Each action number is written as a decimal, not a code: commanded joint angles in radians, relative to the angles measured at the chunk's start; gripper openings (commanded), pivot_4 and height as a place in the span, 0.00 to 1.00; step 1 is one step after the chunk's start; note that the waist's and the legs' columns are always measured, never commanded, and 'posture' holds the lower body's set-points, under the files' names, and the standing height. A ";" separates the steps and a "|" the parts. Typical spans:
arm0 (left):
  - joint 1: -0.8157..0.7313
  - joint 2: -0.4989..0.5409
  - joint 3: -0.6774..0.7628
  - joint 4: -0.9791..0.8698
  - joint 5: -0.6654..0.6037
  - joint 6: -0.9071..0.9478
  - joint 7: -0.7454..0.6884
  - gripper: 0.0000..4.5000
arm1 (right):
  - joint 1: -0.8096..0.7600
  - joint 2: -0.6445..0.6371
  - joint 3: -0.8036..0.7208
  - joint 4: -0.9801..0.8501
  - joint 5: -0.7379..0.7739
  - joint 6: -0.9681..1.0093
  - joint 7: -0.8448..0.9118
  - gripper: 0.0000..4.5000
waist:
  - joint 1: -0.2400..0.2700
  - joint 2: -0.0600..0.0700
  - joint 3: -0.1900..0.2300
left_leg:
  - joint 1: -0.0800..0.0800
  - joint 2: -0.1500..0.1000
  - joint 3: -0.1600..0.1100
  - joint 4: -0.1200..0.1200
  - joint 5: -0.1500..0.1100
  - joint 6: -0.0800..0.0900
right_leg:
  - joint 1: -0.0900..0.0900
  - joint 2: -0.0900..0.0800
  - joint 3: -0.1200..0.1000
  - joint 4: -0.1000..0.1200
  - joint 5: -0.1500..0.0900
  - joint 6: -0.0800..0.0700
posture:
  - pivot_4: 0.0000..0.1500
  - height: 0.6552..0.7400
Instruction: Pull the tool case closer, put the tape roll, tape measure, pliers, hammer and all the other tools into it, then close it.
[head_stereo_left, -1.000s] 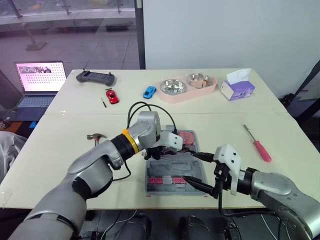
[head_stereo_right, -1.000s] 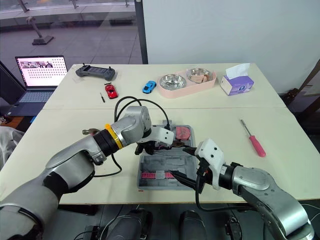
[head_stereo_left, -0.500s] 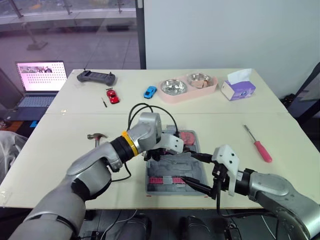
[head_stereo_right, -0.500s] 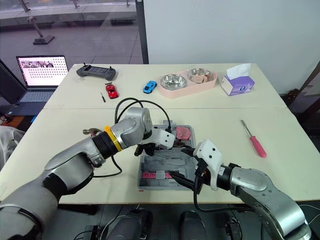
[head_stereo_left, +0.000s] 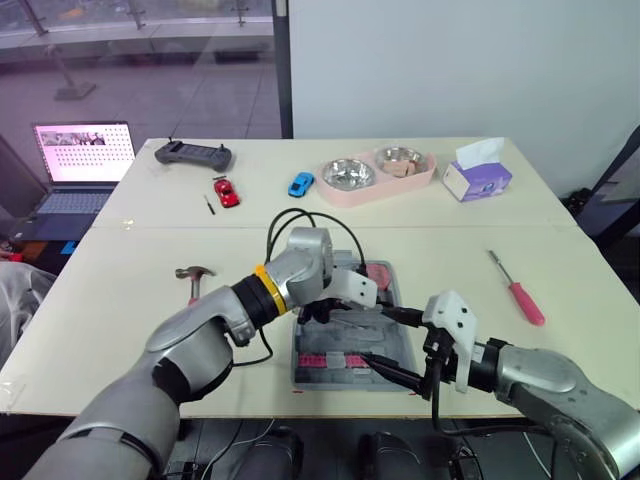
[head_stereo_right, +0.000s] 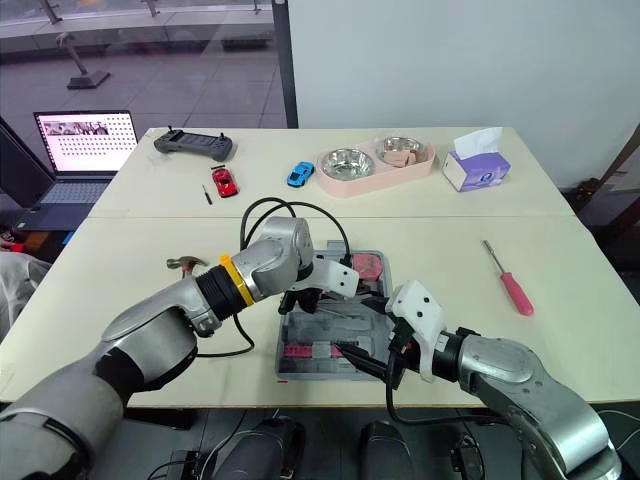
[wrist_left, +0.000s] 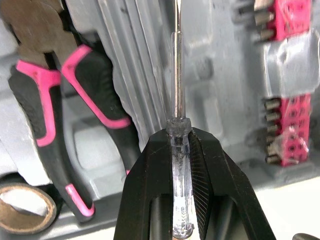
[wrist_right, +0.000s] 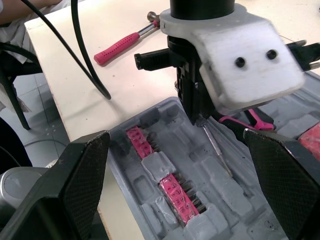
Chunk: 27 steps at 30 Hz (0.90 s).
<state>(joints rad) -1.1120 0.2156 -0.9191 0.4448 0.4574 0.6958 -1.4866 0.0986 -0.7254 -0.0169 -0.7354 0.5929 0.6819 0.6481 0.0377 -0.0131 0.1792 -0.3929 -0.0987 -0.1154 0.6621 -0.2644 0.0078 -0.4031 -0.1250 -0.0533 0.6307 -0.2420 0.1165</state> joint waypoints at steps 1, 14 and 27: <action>0.004 -0.004 0.009 -0.045 -0.010 0.038 -0.022 0.01 | 0.008 -0.007 -0.036 -0.022 0.012 -0.017 0.013 1.00 | 0.000 0.000 0.000 | 0.000 0.000 0.000 0.000 0.000 0.000 | 0.000 0.000 0.000 0.000 0.000 0.000 | 1.00 1.00; 0.011 0.006 0.005 -0.110 -0.043 0.137 -0.041 0.01 | 0.025 -0.020 -0.082 -0.010 0.003 -0.017 0.035 1.00 | 0.000 0.000 0.000 | 0.000 0.000 0.000 0.000 0.000 0.000 | 0.000 0.000 0.000 0.000 0.000 0.000 | 1.00 1.00; -0.017 0.025 0.051 -0.108 -0.089 0.192 -0.010 0.01 | 0.012 -0.015 -0.079 -0.019 0.009 -0.001 0.024 1.00 | -0.001 0.000 0.000 | 0.000 0.001 0.000 0.000 0.000 0.000 | 0.000 0.000 0.000 0.000 0.000 0.000 | 1.00 1.00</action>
<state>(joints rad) -1.0976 0.2286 -0.9108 0.3606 0.3797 0.8691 -1.5010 0.1146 -0.7372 -0.0818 -0.7343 0.5919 0.6837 0.6737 0.0371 -0.0132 0.1792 -0.3929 -0.0981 -0.1153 0.6622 -0.2646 0.0079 -0.4034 -0.1247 -0.0531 0.6307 -0.2420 0.1164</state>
